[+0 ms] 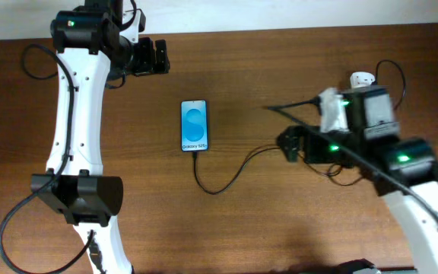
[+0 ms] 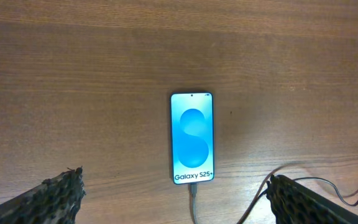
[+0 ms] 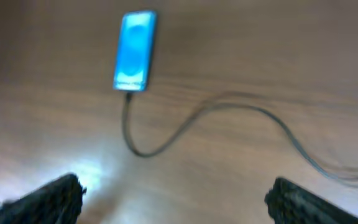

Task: Plug charger to phone and switch on socket
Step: 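Release the phone and plug, withdrawing both grippers, then move the right gripper to the power strip and press its switch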

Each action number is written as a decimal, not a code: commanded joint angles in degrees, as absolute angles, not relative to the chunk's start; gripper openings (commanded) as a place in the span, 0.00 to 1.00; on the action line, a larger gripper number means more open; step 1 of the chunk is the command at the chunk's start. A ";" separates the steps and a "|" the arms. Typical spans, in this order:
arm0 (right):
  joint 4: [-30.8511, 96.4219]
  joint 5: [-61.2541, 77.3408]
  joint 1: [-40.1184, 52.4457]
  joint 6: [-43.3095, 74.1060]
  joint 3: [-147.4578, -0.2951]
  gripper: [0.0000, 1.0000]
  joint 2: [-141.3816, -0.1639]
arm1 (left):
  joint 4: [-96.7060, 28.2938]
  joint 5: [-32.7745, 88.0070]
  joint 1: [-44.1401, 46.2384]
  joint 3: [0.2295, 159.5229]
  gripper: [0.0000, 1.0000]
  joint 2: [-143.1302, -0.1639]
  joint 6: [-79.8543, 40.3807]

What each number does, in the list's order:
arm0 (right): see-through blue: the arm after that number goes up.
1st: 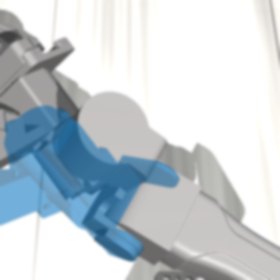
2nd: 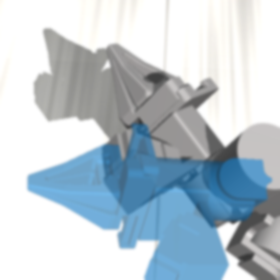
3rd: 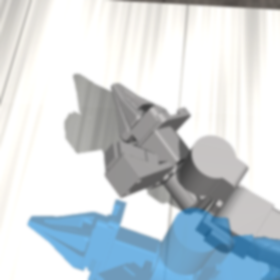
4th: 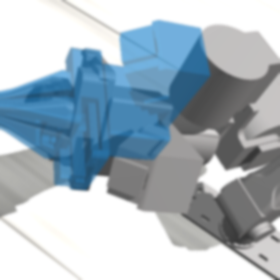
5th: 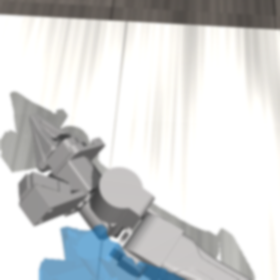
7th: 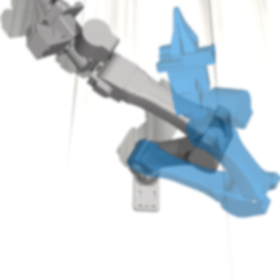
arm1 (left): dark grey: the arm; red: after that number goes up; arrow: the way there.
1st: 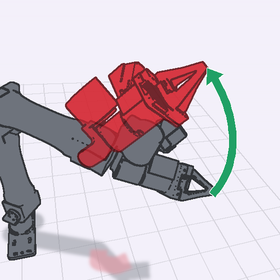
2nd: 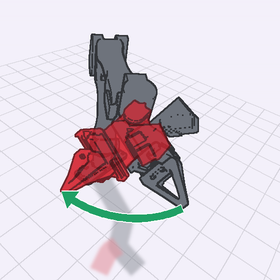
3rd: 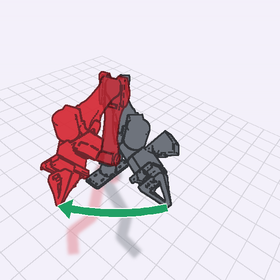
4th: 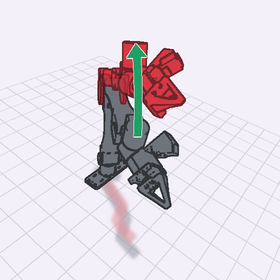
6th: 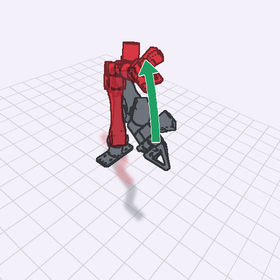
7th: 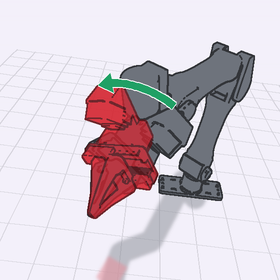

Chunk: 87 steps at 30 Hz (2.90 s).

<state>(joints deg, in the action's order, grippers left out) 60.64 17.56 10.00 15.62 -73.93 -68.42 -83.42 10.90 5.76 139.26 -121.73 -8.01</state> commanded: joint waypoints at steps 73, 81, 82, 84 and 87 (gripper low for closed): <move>47.81 8.14 -27.16 10.94 -101.80 0.98 -131.63 | -83.46 10.63 5.56 139.02 0.99 -122.13 -8.10; 48.64 8.08 -25.34 10.94 -101.78 0.98 -131.63 | -83.46 10.63 5.56 139.02 0.99 -122.13 -8.10; 48.71 8.08 -25.34 10.94 -101.78 0.98 -131.63 | -83.46 10.63 5.58 139.02 0.99 -122.13 -8.10; 49.04 8.08 -25.34 10.94 -101.78 0.98 -131.63 | -83.46 10.63 5.56 139.02 0.99 -122.13 -8.10; 49.58 8.10 -25.34 10.96 -101.78 0.98 -131.63 | -83.46 10.63 5.58 139.02 0.99 -122.13 -8.10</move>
<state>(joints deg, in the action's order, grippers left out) 47.86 6.68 -28.01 12.01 -102.76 -129.93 -83.40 10.87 5.76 139.24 -121.73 -8.01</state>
